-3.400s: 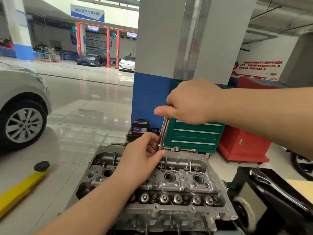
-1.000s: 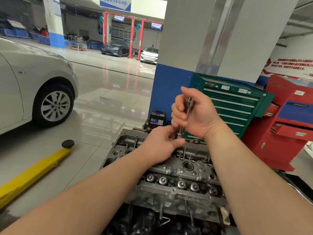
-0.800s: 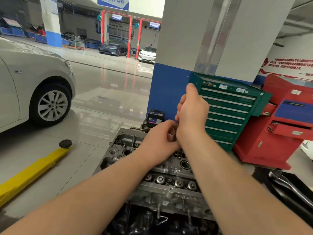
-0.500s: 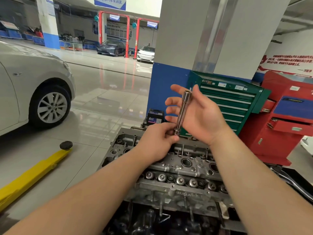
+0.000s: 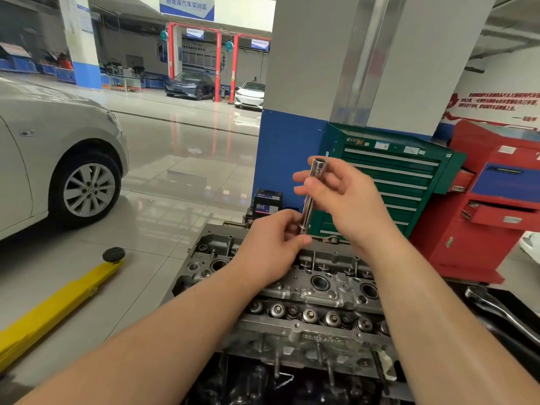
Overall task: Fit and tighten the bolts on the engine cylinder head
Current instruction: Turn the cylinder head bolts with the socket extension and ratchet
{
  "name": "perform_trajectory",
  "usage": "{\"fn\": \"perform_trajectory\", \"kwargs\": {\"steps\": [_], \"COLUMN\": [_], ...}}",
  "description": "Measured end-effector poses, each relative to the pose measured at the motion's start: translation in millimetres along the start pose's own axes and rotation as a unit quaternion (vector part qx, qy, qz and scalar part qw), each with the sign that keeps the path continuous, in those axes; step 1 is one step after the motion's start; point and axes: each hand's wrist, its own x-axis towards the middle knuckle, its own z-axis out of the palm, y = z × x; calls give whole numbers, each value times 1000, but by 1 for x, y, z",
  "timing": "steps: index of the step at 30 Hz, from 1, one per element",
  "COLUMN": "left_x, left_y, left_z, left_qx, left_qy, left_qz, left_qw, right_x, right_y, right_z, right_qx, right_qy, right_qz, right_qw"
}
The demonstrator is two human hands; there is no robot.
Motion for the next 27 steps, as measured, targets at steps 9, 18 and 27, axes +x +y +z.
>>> {"fn": "perform_trajectory", "kwargs": {"steps": [9, 18, 27], "left_x": [-1, 1, -2], "left_y": [3, 1, 3], "left_z": [0, -5, -7], "left_qx": [-11, -103, -20], "left_qy": [13, -63, 11], "left_qz": [-22, -40, -27], "left_qw": [1000, 992, 999], "right_x": [-8, -18, -19], "right_y": [4, 7, 13], "right_z": [7, 7, 18], "right_qx": [-71, 26, 14], "right_qy": [109, 46, 75], "right_qz": [34, 53, 44], "right_qw": [991, 997, 996]}}
